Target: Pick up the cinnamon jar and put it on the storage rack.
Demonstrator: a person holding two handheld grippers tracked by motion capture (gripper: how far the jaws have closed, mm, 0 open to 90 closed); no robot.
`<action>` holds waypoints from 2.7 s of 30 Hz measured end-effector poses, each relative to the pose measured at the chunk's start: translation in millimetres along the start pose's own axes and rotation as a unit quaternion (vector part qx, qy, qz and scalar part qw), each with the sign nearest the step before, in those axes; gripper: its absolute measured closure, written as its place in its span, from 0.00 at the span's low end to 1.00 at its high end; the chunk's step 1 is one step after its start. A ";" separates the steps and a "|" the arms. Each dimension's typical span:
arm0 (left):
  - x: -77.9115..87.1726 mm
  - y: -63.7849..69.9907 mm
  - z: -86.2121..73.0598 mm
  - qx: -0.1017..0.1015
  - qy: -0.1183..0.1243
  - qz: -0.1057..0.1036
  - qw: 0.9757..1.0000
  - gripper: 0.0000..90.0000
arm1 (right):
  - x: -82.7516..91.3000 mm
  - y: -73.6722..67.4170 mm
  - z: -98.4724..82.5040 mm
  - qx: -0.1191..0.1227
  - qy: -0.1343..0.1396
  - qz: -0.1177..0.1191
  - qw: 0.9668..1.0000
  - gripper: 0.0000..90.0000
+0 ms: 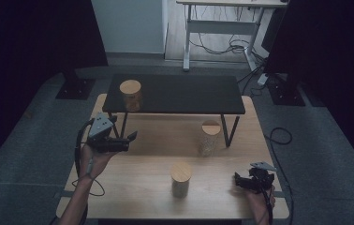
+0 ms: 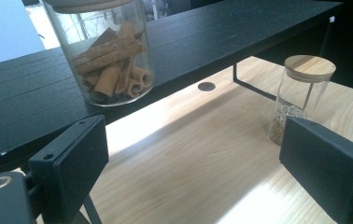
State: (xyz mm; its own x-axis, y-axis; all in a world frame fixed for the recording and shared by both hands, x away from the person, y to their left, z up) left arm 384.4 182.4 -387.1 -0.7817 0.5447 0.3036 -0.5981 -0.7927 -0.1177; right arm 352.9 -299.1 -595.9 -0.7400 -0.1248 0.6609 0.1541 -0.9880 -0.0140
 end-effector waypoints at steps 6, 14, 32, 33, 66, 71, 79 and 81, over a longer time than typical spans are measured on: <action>1.6 0.5 -5.3 0.001 -0.003 0.000 1.000 0.09 | 0.0 0.0 0.0 0.000 0.000 0.000 1.000 0.01; 4.9 -1.2 -11.6 0.005 -0.004 0.001 1.000 0.09 | 0.0 0.1 0.0 0.000 0.000 0.000 1.000 0.01; 11.9 -2.1 -27.5 0.012 -0.008 0.005 1.000 0.09 | 0.0 0.1 0.0 0.000 0.000 0.000 1.000 0.01; 12.2 -2.2 -28.4 0.012 -0.008 0.005 1.000 0.09 | 0.0 0.1 0.0 0.000 0.000 0.000 1.000 0.01; 29.9 -2.3 -57.9 0.021 -0.015 0.021 0.999 0.09 | 0.0 0.0 0.0 0.000 0.000 0.000 1.000 0.01; 31.8 -3.3 -64.7 0.026 -0.018 0.027 0.999 0.08 | 0.0 0.0 0.0 0.000 0.000 0.000 1.000 0.01; 31.6 -3.5 -77.6 0.035 -0.026 0.034 0.998 0.07 | 0.0 0.1 0.0 0.000 0.000 0.000 1.000 0.01; 31.3 -3.6 -80.3 0.036 -0.028 0.036 0.998 0.07 | 0.0 0.1 0.0 0.001 0.000 0.000 1.000 0.01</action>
State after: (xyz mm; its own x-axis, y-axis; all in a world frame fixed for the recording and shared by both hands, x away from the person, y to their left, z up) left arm 347.9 224.3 -453.2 -0.8093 0.4716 0.3503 -0.5254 -0.8478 -0.0725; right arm 352.9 -299.2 -596.0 -0.7399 -0.1249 0.6610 0.1549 -0.9878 -0.0133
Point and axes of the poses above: each handheld gripper's, and its own axes: x roughly backward along the jaws, z roughly out of its top, y roughly to its right, the point moved 5 cm from there along -x, roughly forward along the jaws, and after that the axes turned 3 degrees about y, right-handed, at the moved point
